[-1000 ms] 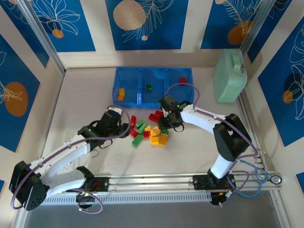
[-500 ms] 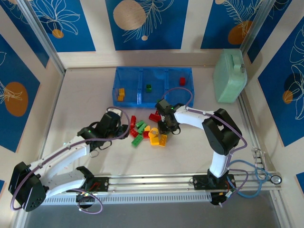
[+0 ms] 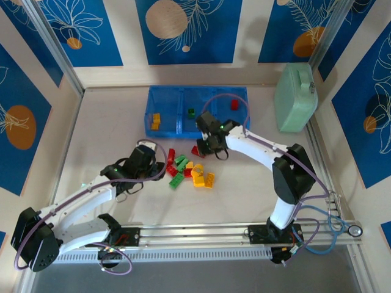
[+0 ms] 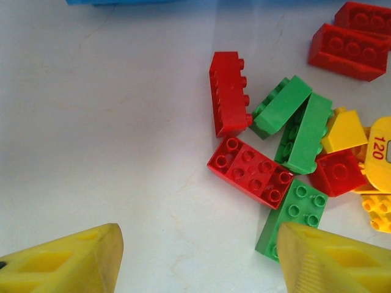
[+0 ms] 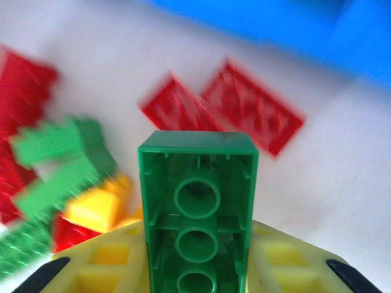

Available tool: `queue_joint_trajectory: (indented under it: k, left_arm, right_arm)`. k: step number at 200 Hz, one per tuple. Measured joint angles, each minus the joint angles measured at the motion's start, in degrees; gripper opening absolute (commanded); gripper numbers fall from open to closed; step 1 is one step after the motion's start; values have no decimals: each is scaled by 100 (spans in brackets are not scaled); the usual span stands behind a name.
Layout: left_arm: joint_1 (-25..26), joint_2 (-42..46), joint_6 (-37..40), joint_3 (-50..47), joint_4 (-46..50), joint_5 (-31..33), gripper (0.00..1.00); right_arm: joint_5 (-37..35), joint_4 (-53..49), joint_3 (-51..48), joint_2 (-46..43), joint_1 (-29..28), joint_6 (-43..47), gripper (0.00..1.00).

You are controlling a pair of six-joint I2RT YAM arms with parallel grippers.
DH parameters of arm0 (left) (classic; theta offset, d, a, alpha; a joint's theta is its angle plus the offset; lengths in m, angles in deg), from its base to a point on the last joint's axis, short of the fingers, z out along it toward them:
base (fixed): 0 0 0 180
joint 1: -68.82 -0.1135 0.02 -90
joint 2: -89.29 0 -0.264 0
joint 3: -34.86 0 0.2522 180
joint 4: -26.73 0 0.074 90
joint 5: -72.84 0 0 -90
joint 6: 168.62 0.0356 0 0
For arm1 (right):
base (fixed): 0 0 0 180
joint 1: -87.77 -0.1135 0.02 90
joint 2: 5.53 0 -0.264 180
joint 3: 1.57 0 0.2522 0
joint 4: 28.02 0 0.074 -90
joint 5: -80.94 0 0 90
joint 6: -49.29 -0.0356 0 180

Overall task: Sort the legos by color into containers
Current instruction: Pick up the lego from the center of the table, then place the lego in the container, then pick up the lego from the middle-left of the table.

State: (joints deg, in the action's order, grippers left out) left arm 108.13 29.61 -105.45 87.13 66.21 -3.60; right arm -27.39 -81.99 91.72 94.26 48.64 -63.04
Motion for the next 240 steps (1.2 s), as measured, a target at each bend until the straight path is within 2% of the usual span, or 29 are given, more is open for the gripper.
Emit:
queue_joint_trajectory:
  k: [18, 49, 81, 91, 115, 142, 161, 182, 240]
  left_arm:
    - [37, 15, -57, -85, -2, -9, 67]
    - [245, 216, -186, -315, 9, -105, 68]
    - [675, 334, -282, -433, -9, -164, 68]
    - [787, 319, -315, -455, -13, -175, 68]
    - [968, 63, -339, -461, -116, -199, 68]
    - [1062, -404, -334, -452, -254, -284, 68]
    - [1086, -754, -334, -391, -321, -352, 68]
    - [1113, -1113, -334, -280, -409, -426, 68]
    - [1123, -1902, -321, 133, -688, -520, 67]
  right_arm:
    - [-61, -39, 863, 236, 142, 120, 30]
    - [-173, -179, 2411, 1355, 450, 376, 31]
    - [-262, -522, 3353, 2428, 671, 546, 37]
    - [-271, -680, 3589, 2664, 723, 603, 45]
    - [-247, -935, 4127, 3001, 778, 636, 75]
    - [-282, -1311, 4656, 3008, 756, 713, 78]
    - [-293, -1346, 4603, 2754, 699, 717, 78]
    - [-295, -1307, 4092, 2109, 573, 715, 78]
    - [-245, -564, 1818, -267, 492, 553, 77]
